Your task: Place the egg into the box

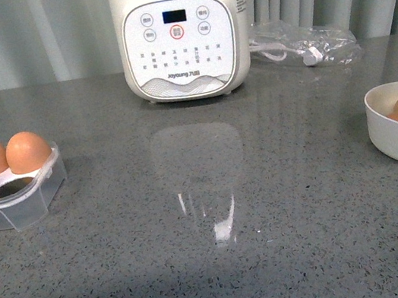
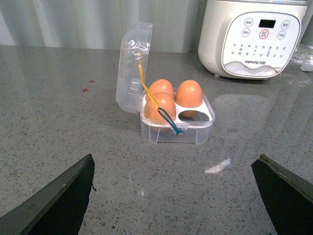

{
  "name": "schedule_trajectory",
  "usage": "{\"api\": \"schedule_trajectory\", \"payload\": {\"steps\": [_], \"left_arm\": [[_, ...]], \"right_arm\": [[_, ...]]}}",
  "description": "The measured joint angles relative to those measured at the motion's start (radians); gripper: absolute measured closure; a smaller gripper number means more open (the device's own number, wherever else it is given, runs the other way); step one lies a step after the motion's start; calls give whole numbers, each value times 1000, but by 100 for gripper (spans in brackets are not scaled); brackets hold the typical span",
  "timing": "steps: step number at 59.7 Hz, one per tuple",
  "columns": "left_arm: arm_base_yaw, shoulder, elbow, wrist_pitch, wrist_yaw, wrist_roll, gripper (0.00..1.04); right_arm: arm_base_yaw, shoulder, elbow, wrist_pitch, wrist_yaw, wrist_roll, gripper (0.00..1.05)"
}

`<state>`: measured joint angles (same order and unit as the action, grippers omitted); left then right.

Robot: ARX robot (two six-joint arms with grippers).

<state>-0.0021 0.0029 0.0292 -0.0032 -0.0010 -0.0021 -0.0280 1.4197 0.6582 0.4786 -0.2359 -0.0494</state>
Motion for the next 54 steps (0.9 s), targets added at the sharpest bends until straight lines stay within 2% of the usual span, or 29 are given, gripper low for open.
{"api": "schedule_trajectory", "payload": {"steps": [10, 32, 39, 48, 50, 54], "left_arm": [[0, 0, 0, 0, 0, 0, 7], [0, 0, 0, 0, 0, 0, 7], [0, 0, 0, 0, 0, 0, 7], [0, 0, 0, 0, 0, 0, 7], [0, 0, 0, 0, 0, 0, 7], [0, 0, 0, 0, 0, 0, 7]], "right_arm": [[17, 29, 2, -6, -35, 0, 7], [30, 62, 1, 5, -37, -1, 8], [30, 62, 1, 7, -37, -2, 23], [30, 61, 1, 7, -36, -3, 58], [30, 60, 1, 7, -37, -3, 62], [30, 58, 1, 5, -36, -3, 63]]}}
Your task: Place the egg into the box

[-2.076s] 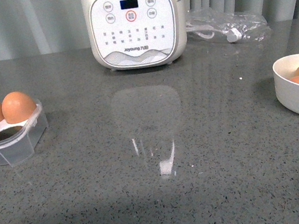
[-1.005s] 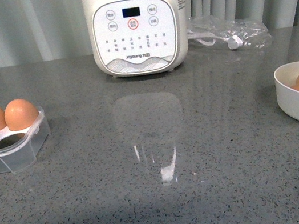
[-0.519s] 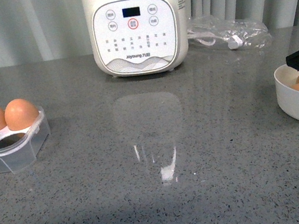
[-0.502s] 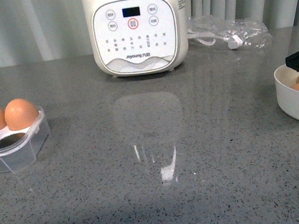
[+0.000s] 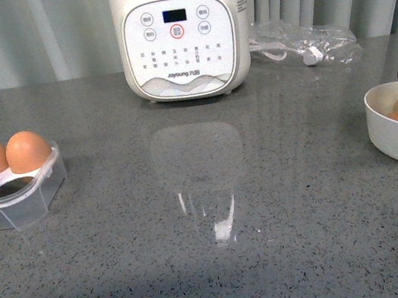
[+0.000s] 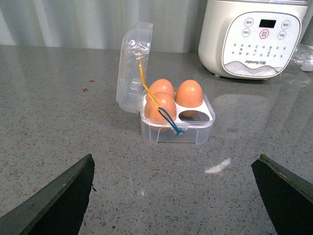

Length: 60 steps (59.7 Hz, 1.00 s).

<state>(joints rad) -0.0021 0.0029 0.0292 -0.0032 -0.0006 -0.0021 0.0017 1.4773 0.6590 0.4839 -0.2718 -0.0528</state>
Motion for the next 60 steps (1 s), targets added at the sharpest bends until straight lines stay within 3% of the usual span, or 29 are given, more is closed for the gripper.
{"api": "schedule_trajectory", "payload": {"steps": [39, 60], "left_arm": [[0, 0, 0, 0, 0, 0, 7], [0, 0, 0, 0, 0, 0, 7]], "right_arm": [[6, -98, 34, -61, 0, 5, 63], [152, -17, 225, -48, -26, 98, 63]]}}
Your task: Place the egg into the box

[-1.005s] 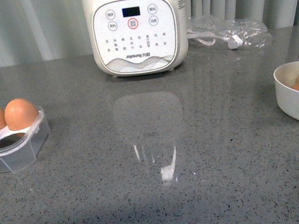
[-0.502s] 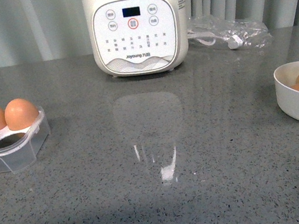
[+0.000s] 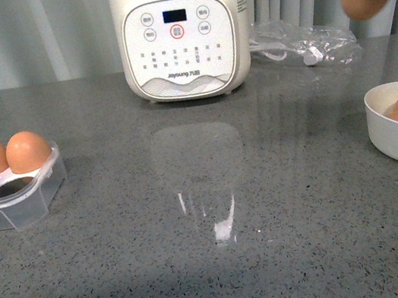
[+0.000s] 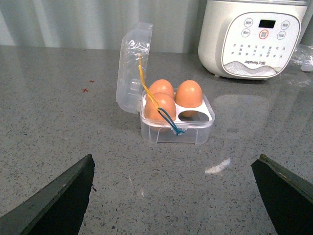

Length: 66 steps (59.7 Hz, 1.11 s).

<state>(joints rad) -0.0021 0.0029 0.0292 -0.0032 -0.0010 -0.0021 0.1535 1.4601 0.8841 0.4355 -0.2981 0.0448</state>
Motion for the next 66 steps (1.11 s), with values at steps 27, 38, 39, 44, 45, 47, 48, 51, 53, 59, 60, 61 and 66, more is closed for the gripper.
{"api": "schedule_trajectory", "payload": {"steps": [27, 38, 39, 44, 45, 47, 48, 51, 53, 59, 60, 61, 66], "left_arm": [[0, 0, 0, 0, 0, 0, 7], [0, 0, 0, 0, 0, 0, 7], [0, 0, 0, 0, 0, 0, 7], [0, 0, 0, 0, 0, 0, 7], [0, 0, 0, 0, 0, 0, 7], [0, 0, 0, 0, 0, 0, 7], [0, 0, 0, 0, 0, 0, 7], [0, 0, 0, 0, 0, 0, 7], [0, 0, 0, 0, 0, 0, 7], [0, 0, 0, 0, 0, 0, 7], [0, 0, 0, 0, 0, 0, 7], [0, 0, 0, 0, 0, 0, 7], [0, 0, 0, 0, 0, 0, 7]], "right_arm": [[322, 266, 304, -69, 4, 68, 63], [406, 323, 346, -106, -35, 63, 63], [414, 327, 348, -110, -41, 61, 63], [433, 335, 349, -114, -61, 56, 63], [437, 336, 349, -114, -66, 55, 63], [444, 341, 349, -114, -74, 50, 63], [446, 343, 349, -114, -74, 48, 63], [449, 348, 351, -116, -77, 44, 63], [451, 353, 354, -117, -79, 43, 63], [457, 372, 372, -121, -83, 40, 63], [457, 373, 375, -121, -85, 40, 63], [458, 377, 379, -122, -88, 40, 63], [465, 390, 396, -127, -97, 40, 63]]}}
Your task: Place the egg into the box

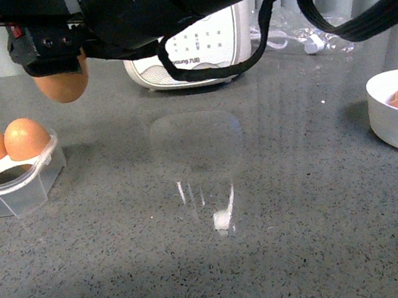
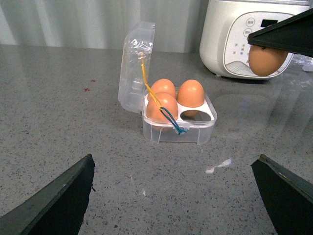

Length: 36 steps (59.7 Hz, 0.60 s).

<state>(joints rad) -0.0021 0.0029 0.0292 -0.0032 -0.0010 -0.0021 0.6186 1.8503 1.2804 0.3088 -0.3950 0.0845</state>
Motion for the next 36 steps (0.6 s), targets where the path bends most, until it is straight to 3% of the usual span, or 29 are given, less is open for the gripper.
{"api": "schedule_trajectory", "payload": {"steps": [36], "left_arm": [[0, 0, 0, 0, 0, 0, 7]], "right_arm": [[89, 110, 136, -68, -15, -3, 63]]}}
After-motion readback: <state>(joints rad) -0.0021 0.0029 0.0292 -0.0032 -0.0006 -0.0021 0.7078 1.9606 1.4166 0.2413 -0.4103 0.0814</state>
